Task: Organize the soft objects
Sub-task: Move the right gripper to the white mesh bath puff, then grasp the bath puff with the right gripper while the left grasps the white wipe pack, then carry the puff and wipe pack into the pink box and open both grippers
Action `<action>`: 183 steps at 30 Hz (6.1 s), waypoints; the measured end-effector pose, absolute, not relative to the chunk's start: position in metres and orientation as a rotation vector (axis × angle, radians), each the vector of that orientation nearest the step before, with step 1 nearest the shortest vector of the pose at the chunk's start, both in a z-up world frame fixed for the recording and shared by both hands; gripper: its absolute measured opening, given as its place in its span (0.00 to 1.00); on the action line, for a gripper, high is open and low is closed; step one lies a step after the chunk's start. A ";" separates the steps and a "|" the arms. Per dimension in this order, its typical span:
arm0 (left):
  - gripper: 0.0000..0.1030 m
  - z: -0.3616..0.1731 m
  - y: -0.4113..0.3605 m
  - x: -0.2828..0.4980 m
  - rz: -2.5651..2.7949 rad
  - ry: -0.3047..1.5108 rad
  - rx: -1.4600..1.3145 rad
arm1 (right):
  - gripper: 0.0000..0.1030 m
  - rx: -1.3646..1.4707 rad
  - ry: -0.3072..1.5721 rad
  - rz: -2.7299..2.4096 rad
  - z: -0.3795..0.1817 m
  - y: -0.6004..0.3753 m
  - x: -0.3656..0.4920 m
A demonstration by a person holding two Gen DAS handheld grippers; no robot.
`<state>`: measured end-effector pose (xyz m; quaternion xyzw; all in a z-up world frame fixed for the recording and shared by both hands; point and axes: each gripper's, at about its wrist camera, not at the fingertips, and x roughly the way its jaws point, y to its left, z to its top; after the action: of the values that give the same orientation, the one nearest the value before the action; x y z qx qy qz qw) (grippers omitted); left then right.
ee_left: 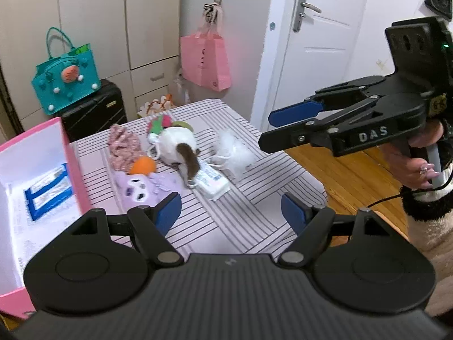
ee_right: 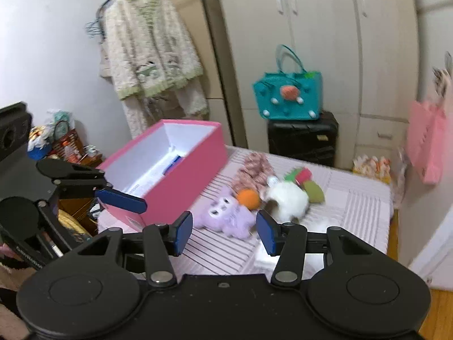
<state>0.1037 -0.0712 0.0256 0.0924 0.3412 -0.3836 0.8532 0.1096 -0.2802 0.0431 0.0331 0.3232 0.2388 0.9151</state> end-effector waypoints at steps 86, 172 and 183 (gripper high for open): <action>0.38 -0.120 -0.177 0.189 -0.336 0.679 0.078 | 0.32 0.209 0.667 0.292 -0.117 -0.347 0.202; 0.38 0.032 0.124 0.207 -0.425 0.760 -0.211 | 0.32 0.216 0.715 0.882 0.057 -0.093 0.231; 0.38 -0.016 0.136 0.309 -0.350 0.838 -0.327 | 0.32 0.138 0.754 0.791 0.034 -0.063 0.320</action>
<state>0.3093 0.1357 -0.0156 -0.1571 0.4027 -0.1685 0.8858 0.3201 -0.0628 0.0343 0.0658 0.3582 0.3760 0.8521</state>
